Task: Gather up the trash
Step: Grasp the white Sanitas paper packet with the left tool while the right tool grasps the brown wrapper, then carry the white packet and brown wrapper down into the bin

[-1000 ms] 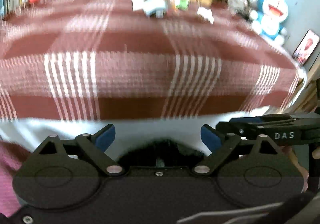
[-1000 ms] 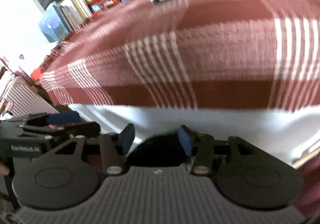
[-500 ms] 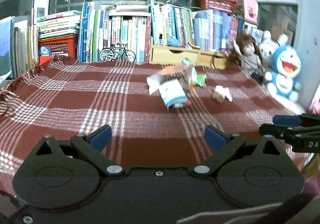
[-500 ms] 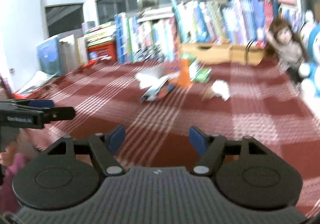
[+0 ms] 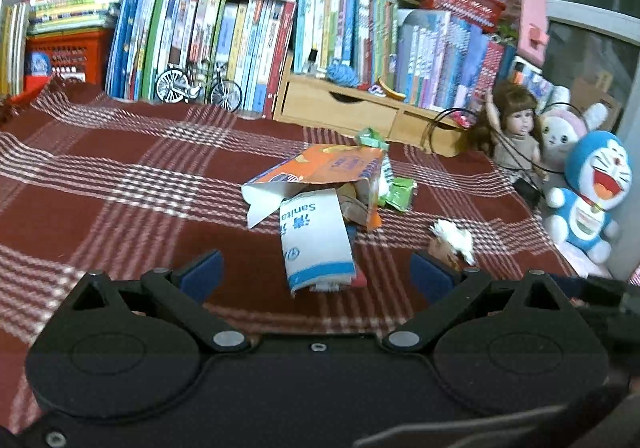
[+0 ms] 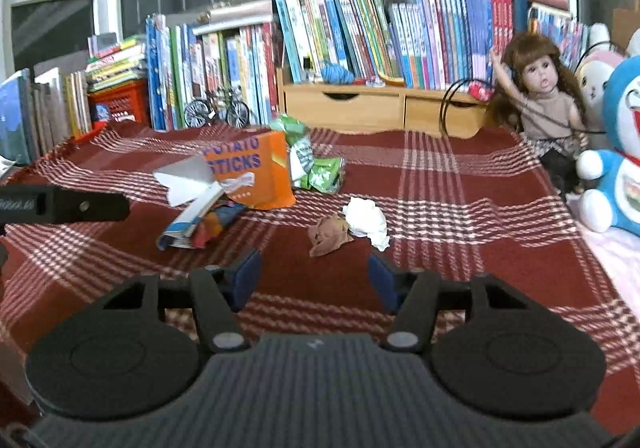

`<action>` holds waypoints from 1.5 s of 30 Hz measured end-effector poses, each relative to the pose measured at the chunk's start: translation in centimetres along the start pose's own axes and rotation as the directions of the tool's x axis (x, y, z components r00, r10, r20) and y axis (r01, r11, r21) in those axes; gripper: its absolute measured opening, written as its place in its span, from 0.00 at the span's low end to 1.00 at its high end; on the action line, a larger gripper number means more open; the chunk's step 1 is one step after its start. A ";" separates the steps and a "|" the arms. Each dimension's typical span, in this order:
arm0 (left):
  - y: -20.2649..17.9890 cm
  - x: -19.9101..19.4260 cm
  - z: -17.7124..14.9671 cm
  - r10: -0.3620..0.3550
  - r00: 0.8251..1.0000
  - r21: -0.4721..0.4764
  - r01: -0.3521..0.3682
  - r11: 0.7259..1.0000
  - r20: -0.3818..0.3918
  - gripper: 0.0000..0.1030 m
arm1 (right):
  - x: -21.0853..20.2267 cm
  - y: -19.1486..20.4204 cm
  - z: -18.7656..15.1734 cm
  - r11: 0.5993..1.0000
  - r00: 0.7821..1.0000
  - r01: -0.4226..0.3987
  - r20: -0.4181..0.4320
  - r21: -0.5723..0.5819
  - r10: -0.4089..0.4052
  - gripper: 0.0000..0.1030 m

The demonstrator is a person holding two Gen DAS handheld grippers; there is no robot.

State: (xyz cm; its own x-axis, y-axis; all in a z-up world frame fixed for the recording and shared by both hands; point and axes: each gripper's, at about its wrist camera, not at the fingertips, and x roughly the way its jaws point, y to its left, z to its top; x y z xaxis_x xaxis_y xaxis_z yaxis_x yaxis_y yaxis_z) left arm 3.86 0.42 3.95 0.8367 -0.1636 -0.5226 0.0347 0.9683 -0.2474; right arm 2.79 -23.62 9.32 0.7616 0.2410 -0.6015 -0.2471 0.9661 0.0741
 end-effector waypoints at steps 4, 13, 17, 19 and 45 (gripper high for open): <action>0.2 4.1 0.4 0.042 0.998 -0.021 -0.043 0.999 -0.043 0.96 | 3.0 -0.3 0.2 1.000 0.999 0.007 -0.037 -0.004 -0.007 0.67; 1.7 8.6 0.7 0.037 0.995 -0.136 -0.049 0.990 -0.091 0.84 | 7.6 -0.7 1.1 1.000 0.996 -0.006 -0.085 0.026 0.008 0.60; 1.5 9.3 0.6 0.018 0.994 -0.163 -0.035 0.986 -0.106 0.57 | 9.4 -0.8 1.3 0.999 0.995 -0.001 -0.103 0.051 0.006 0.53; 1.3 9.1 0.5 -0.003 0.996 -0.162 -0.012 0.987 -0.088 0.44 | 10.0 -0.9 1.3 0.998 0.993 -0.001 -0.116 0.069 0.009 0.41; -0.3 -2.0 -2.3 -0.060 0.998 0.008 0.060 0.998 0.000 0.31 | 2.5 1.2 -0.5 0.992 0.992 -0.111 -0.052 0.054 0.114 0.31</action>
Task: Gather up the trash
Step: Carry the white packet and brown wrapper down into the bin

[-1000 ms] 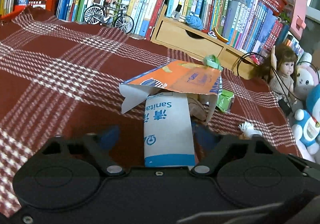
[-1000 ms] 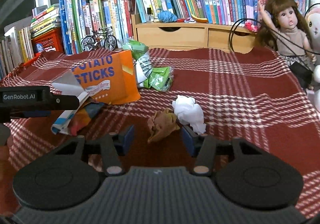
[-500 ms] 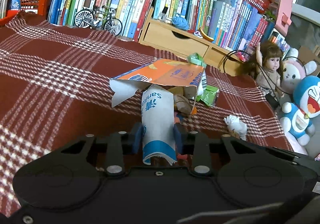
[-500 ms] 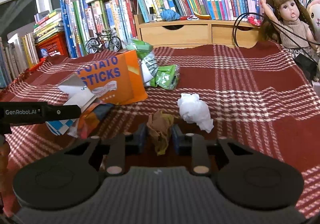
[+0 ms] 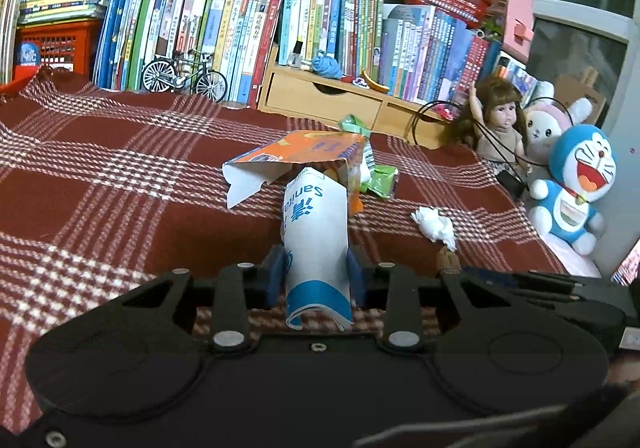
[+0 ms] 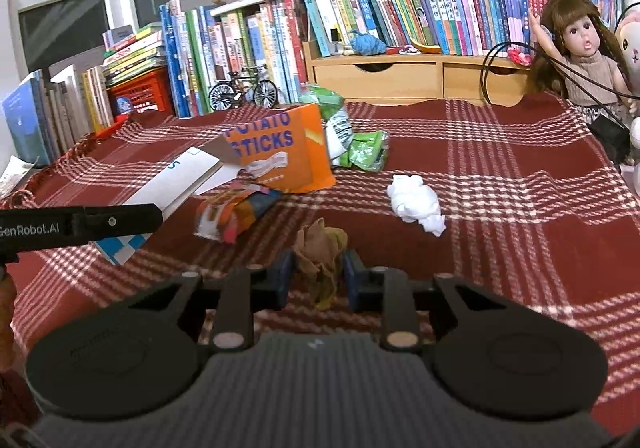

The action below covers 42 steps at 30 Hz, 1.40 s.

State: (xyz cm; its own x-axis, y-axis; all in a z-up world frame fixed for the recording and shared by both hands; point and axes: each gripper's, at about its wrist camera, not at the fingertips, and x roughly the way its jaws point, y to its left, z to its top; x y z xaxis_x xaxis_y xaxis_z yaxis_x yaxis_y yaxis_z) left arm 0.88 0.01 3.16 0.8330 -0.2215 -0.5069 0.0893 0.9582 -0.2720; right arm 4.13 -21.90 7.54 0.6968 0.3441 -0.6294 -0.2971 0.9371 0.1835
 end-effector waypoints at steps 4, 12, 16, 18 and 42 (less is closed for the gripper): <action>-0.2 -1.7 -0.8 -0.013 1.000 0.014 0.013 1.000 -0.001 0.31 | -1.3 0.5 -0.5 1.000 1.000 -0.014 0.008 -0.001 0.014 0.31; -0.4 -4.9 -2.8 -0.010 1.000 0.040 0.011 0.999 -0.021 0.31 | -3.8 1.2 -2.1 0.999 0.999 -0.039 0.014 -0.001 0.039 0.31; -0.6 -6.7 -4.3 0.006 0.999 0.041 -0.005 0.999 -0.037 0.31 | -5.4 1.7 -3.1 0.999 0.998 -0.054 0.021 -0.005 0.054 0.31; -0.8 -7.6 -5.1 0.001 0.999 0.048 0.000 0.999 -0.037 0.31 | -6.2 2.0 -3.7 0.998 0.998 -0.062 0.022 -0.010 0.062 0.31; -1.2 -16.5 -16.6 0.028 0.974 0.094 -0.007 0.996 -0.223 0.31 | -12.1 6.6 -14.9 0.985 0.978 -0.172 -0.124 -0.033 0.166 0.32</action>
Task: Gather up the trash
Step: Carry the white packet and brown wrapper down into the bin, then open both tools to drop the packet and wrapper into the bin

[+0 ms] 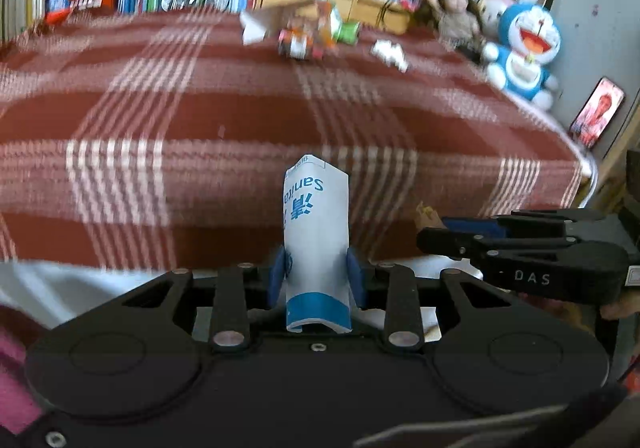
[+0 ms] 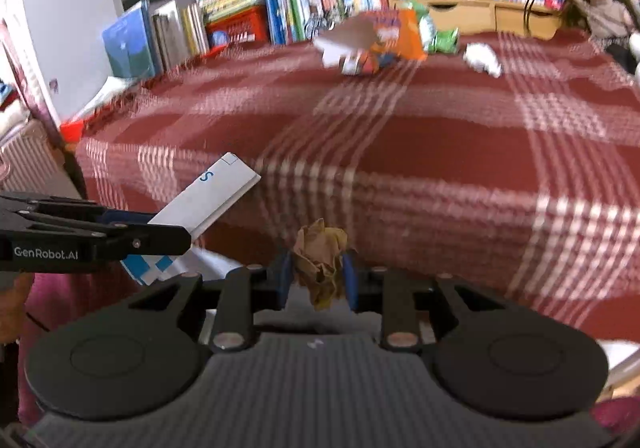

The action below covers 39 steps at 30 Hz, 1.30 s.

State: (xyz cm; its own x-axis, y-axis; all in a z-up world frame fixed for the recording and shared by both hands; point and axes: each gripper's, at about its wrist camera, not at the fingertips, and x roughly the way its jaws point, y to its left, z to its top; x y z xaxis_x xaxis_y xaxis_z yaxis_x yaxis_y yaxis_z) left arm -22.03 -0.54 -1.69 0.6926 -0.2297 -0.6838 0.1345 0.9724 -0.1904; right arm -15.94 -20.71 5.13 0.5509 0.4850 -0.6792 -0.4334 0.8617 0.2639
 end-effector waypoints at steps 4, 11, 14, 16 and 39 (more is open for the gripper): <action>0.2 1.3 -2.3 0.033 0.995 0.005 -0.032 0.999 -0.091 0.31 | 1.7 0.4 -2.4 1.000 0.996 -0.006 -0.087 0.016 0.008 0.32; 0.8 4.0 -5.2 0.040 0.965 -0.014 -0.045 0.999 -0.258 0.31 | 4.5 0.7 -5.9 0.999 0.974 0.000 -0.227 0.047 0.010 0.32; 0.8 5.0 -6.1 0.051 0.953 -0.009 -0.056 0.998 -0.299 0.31 | 5.2 0.6 -6.8 0.998 0.965 0.006 -0.263 0.057 0.009 0.32; 0.9 5.6 -6.6 0.052 0.944 -0.015 -0.060 0.998 -0.325 0.31 | 5.6 0.6 -7.4 0.998 0.960 0.014 -0.280 0.060 0.004 0.32; 0.4 6.9 -6.9 0.076 0.925 0.000 -0.082 0.997 -0.372 0.55 | 6.5 0.4 -7.9 0.996 0.953 0.025 -0.303 0.083 0.002 0.57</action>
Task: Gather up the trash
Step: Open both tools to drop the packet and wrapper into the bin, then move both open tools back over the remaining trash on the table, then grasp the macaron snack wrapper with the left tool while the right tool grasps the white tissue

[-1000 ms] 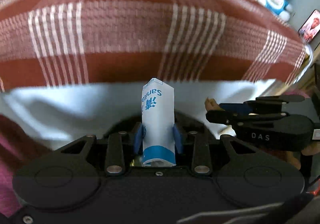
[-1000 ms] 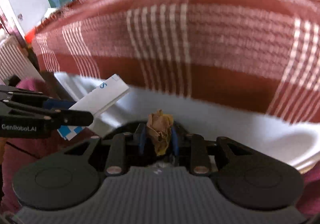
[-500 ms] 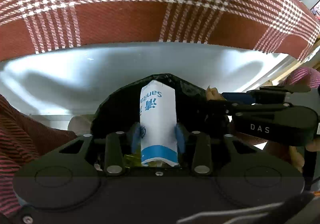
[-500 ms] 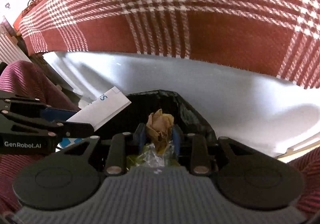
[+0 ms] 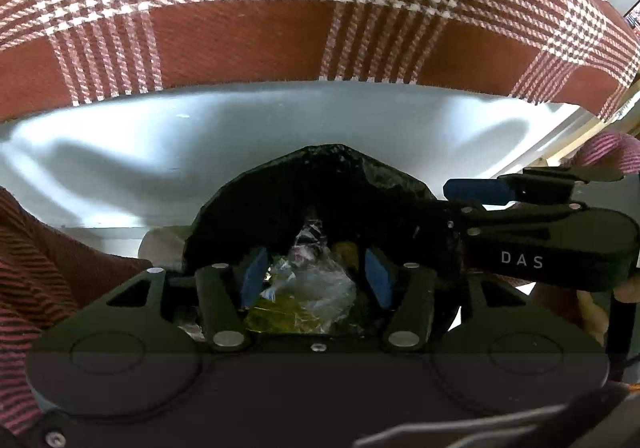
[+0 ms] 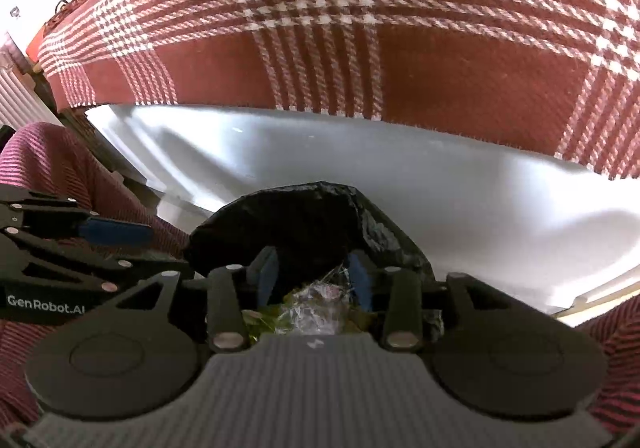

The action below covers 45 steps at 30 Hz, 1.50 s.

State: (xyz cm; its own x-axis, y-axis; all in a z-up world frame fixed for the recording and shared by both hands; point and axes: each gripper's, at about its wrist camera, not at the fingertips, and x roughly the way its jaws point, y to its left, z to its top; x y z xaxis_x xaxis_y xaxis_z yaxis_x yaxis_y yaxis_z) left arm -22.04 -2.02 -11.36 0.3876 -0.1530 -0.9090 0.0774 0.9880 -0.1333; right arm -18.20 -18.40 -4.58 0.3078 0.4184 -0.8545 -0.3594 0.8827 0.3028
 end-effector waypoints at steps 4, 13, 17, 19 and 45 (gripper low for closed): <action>0.1 -0.4 0.2 0.007 1.000 0.003 -0.007 1.000 0.010 0.62 | -0.1 0.0 0.0 1.000 1.000 0.003 0.004 0.005 -0.003 0.61; 0.6 -4.8 2.8 -0.043 0.996 0.041 0.039 0.998 0.084 0.73 | -3.3 -0.6 1.8 0.993 0.993 -0.103 0.071 0.060 0.099 0.76; 1.5 -8.9 5.6 -0.081 0.974 0.064 0.069 0.996 0.214 0.83 | -7.0 -0.7 4.6 0.993 0.979 -0.117 0.169 0.007 0.115 0.83; 1.8 -10.7 7.4 -0.076 0.954 0.074 0.057 0.996 0.290 0.85 | -8.8 -1.1 6.3 0.993 0.967 -0.115 0.228 -0.004 0.113 0.85; -1.2 0.4 32.9 0.070 0.857 -0.045 -0.054 0.997 0.510 0.93 | -5.2 -12.1 28.1 0.941 0.828 0.336 0.463 0.041 -0.316 0.88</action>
State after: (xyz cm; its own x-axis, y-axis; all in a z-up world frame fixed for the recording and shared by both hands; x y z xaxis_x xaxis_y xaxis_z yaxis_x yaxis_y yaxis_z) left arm 8.29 -3.86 1.40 0.8060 -0.0717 -0.5875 0.0145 0.9947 -0.1016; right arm 9.33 -25.27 8.05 0.7762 0.1669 -0.6080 -0.1990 0.9799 0.0149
